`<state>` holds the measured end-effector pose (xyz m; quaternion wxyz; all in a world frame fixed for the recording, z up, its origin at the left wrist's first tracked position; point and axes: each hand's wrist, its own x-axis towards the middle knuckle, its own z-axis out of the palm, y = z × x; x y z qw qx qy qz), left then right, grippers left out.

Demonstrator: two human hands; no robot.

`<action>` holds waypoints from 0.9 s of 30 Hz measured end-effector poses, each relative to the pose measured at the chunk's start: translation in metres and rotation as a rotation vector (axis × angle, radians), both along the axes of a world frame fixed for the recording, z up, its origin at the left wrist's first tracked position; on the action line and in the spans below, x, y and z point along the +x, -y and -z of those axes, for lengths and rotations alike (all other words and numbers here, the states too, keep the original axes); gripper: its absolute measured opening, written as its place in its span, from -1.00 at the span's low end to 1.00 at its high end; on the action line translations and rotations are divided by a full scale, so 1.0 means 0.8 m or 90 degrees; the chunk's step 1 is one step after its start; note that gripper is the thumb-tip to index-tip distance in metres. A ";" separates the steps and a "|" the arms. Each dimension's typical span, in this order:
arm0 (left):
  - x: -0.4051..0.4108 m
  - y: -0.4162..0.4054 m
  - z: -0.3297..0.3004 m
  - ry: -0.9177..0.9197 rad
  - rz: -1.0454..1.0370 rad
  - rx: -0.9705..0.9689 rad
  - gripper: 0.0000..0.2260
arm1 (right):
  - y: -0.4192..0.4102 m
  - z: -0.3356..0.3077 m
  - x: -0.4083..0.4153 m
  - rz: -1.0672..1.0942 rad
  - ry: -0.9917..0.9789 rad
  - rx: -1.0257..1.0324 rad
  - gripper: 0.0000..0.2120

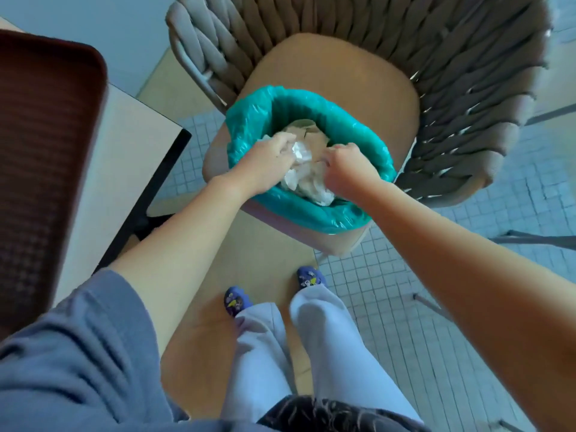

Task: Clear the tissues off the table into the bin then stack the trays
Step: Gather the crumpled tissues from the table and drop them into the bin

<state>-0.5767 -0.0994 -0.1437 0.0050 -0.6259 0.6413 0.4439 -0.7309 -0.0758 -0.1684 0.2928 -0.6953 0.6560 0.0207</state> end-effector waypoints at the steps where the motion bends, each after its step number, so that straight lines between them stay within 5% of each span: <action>1: 0.005 -0.003 -0.009 0.003 -0.019 -0.040 -0.62 | 0.002 -0.008 0.004 0.025 0.012 -0.039 -0.77; 14: 0.174 -0.103 -0.173 -0.080 -0.268 -0.328 -0.76 | -0.006 -0.165 0.171 -0.178 0.086 -0.195 -0.62; 27: 0.465 -0.292 -0.217 0.018 -0.601 -0.378 -0.76 | -0.076 -0.246 0.484 -0.473 0.160 -0.259 -0.65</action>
